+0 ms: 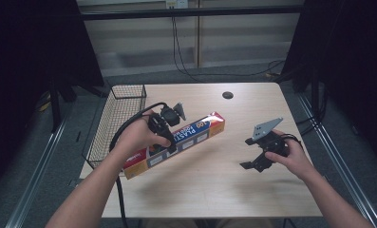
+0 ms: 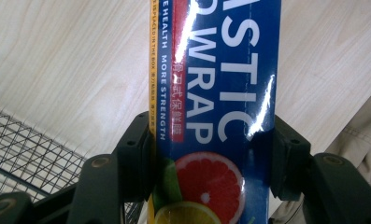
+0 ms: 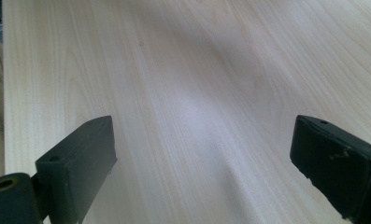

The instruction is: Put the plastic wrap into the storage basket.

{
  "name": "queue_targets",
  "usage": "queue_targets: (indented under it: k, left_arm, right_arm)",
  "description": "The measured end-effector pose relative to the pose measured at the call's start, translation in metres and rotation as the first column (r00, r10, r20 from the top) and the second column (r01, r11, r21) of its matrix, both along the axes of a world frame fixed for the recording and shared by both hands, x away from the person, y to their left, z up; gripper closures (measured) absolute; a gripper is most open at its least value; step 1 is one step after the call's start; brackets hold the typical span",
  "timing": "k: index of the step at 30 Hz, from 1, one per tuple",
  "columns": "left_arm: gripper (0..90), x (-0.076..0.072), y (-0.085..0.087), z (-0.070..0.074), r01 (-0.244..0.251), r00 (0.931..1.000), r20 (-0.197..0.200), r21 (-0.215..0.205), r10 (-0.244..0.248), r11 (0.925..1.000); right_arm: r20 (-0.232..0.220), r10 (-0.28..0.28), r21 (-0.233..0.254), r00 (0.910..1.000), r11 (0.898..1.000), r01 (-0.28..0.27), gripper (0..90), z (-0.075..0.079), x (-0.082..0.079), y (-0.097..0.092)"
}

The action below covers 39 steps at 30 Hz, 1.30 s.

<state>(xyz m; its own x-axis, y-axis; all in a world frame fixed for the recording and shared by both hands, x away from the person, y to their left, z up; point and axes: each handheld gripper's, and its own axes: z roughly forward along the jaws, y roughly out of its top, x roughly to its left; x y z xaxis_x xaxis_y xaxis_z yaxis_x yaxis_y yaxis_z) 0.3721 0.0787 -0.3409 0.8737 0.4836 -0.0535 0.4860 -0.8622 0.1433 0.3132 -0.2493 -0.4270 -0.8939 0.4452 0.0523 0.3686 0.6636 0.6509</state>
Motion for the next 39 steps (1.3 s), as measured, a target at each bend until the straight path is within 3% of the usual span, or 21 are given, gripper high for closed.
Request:
queue_targets:
  k: [6,16,18,24,29,34,39]
  left_arm:
    - [43.9,0.003,0.009,0.004,-0.043,0.9991,0.007,-0.022,0.043,0.9988]
    - [43.9,0.008,0.026,0.009,-0.096,0.9954,0.002,-0.015,0.096,0.9953]
    - [43.9,0.010,0.030,0.010,-0.116,0.9933,-0.005,-0.016,0.116,0.9932]
    - [44.0,0.013,0.043,0.013,-0.166,0.9860,0.011,-0.016,0.167,0.9859]
    - [43.9,0.014,0.051,0.015,-0.222,0.9747,0.025,-0.006,0.222,0.9750]
    - [43.9,0.016,0.058,0.016,-0.289,0.9566,0.032,-0.020,0.290,0.9571]
    - [43.9,0.019,0.064,0.017,-0.325,0.9446,0.044,-0.014,0.325,0.9456]
  right_arm:
    - [-0.008,-0.020,0.013,0.9998,1.000,0.020,6.5,-0.002,-0.001,-0.001]
    - [0.003,-0.037,0.034,0.9993,0.999,0.036,6.5,-0.008,-0.003,-0.003]
    - [-0.001,-0.042,0.051,0.9991,0.998,0.042,6.5,-0.009,-0.004,-0.002]
    - [0.005,-0.046,0.038,0.9989,0.998,0.046,6.5,-0.011,-0.004,-0.001]
    - [0.006,-0.044,0.043,0.9990,0.998,0.044,6.5,-0.011,-0.005,-0.002]
    - [0.006,-0.042,0.041,0.9991,0.998,0.042,6.5,-0.011,-0.005,-0.002]
    - [0.010,-0.043,0.042,0.9990,0.998,0.043,6.6,-0.012,-0.005,-0.002]
